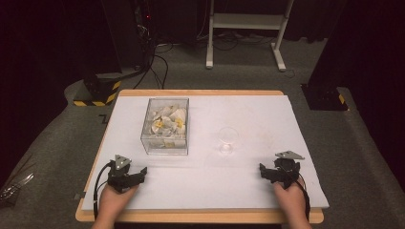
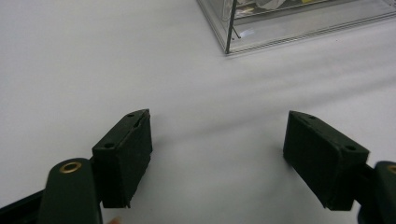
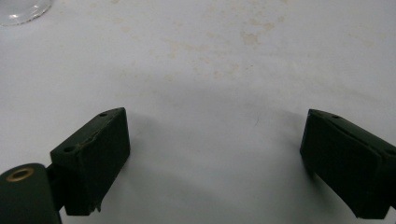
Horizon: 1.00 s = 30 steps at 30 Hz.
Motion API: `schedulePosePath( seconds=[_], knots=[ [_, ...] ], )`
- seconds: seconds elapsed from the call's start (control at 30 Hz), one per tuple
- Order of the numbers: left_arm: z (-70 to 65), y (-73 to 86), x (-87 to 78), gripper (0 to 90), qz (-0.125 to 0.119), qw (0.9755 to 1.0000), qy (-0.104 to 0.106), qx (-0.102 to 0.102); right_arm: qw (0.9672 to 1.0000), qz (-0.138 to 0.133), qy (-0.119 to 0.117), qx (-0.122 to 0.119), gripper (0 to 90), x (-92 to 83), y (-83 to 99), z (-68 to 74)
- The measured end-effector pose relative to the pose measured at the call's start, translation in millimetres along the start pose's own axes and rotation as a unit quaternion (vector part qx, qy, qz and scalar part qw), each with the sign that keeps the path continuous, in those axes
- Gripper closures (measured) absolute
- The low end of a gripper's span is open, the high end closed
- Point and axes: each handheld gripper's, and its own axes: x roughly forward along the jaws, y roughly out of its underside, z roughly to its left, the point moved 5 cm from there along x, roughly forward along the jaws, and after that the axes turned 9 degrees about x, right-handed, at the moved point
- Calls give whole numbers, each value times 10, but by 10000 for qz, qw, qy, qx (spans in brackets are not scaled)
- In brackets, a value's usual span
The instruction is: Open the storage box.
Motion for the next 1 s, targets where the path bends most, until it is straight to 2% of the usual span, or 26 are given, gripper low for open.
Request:
schedulePosePath(
  seconds=[0.17,0.27,0.47,0.93,1.0],
  knots=[
    [-1,-1,0,239,-2,10000,2,-7,10000,-43,-64,58,100,-12,-1,-17],
    [1,-2,0,239,3,10000,2,-5,10000,-44,22,-54,122,-28,13,0],
    [-3,-2,-2,240,30,10000,-18,41,9999,-29,-102,-80,121,-71,59,-8],
    [-13,-4,-7,242,29,9999,-91,57,9999,-45,-111,-105,111,-62,62,-7],
    [-3,-4,-5,230,46,10000,-80,-2,9999,-46,-113,-112,111,-61,61,-9]
  ],
)
